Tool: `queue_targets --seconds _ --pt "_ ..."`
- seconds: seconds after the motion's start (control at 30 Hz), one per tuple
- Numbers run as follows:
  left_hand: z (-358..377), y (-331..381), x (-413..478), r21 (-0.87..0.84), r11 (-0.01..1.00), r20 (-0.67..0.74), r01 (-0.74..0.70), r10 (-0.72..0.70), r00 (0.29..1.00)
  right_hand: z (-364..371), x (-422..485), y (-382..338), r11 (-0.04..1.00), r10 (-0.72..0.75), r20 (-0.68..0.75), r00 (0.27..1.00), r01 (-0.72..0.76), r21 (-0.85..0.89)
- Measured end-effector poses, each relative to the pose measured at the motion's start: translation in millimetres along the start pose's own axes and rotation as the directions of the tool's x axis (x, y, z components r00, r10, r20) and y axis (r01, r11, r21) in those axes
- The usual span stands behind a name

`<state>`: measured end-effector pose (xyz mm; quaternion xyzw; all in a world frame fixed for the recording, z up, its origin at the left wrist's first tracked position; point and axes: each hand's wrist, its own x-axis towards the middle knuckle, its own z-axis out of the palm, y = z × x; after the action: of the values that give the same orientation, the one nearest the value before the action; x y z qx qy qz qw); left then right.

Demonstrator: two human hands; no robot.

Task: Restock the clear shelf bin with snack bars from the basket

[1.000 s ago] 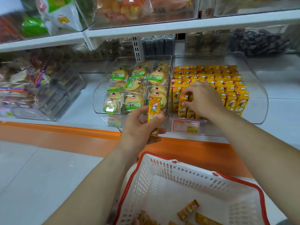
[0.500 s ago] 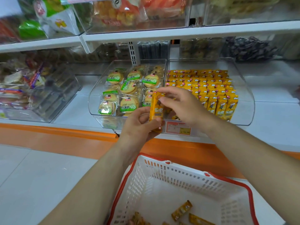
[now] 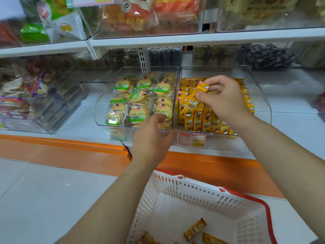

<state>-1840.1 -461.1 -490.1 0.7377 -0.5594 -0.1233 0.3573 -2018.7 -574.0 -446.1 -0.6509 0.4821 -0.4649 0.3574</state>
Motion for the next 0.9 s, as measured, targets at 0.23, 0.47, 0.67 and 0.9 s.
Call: queue_targets --seconds 0.23,0.47,0.67,0.9 --pt "21.0 -8.8 7.3 0.346 0.931 0.104 -0.115 0.084 0.991 26.6 22.3 19.8 0.933 -0.126 0.179 0.976 0.178 -0.312" --pt "24.1 -8.4 6.8 0.341 0.934 0.080 -0.103 0.080 0.994 47.1 35.4 42.9 0.669 -0.214 0.285 0.934 0.352 -0.655" --pt "22.3 -9.1 6.8 0.342 0.932 0.084 -0.122 0.099 0.992 51.4 36.9 49.6 0.505 -0.162 0.348 0.923 0.381 -0.775" --pt "-2.1 9.6 -4.4 0.163 0.973 0.079 -0.165 0.154 0.985 18.0 -6.1 19.0 0.695 -0.193 0.270 0.943 0.326 -0.641"
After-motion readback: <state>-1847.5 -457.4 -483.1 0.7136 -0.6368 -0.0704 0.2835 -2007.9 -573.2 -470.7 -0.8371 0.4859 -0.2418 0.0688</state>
